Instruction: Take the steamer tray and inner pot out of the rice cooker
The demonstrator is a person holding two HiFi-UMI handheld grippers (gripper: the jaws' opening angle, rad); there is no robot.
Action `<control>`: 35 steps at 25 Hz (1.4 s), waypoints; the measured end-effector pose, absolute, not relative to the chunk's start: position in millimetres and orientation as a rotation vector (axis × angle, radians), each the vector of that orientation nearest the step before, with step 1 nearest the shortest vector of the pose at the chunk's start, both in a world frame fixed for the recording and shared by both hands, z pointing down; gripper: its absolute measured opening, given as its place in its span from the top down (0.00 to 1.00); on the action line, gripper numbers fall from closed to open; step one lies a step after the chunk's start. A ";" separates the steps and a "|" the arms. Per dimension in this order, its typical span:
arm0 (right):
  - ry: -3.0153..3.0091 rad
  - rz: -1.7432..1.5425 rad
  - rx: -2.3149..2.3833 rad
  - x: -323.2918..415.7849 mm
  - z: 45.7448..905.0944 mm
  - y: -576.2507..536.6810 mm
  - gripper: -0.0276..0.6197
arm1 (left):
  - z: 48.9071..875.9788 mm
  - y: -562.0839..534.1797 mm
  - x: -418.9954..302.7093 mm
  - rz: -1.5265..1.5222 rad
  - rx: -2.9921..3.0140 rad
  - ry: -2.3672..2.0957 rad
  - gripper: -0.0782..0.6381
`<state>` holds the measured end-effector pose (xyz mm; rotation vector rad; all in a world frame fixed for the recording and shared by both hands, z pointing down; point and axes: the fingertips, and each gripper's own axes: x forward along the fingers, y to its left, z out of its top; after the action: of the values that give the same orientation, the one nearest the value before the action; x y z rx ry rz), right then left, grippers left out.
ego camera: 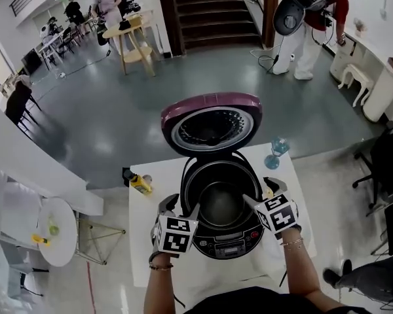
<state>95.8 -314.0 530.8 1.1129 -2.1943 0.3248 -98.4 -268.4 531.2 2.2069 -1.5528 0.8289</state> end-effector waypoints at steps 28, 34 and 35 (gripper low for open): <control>-1.780 0.152 0.947 82.0 595.7 -374.2 0.60 | 604.2 -331.3 -110.8 1.163 1.977 -1.419 0.55; -1.854 0.083 0.992 75.8 567.1 -372.7 0.72 | 589.9 -332.5 -113.5 1.138 1.995 -1.452 0.56; -1.867 0.079 0.997 75.0 562.8 -370.9 0.74 | 585.1 -332.5 -113.6 1.134 2.002 -1.458 0.56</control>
<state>75.0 -370.9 562.8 0.9968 -1.8667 0.0793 -113.6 -332.5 585.1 2.0021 -1.4575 1.1342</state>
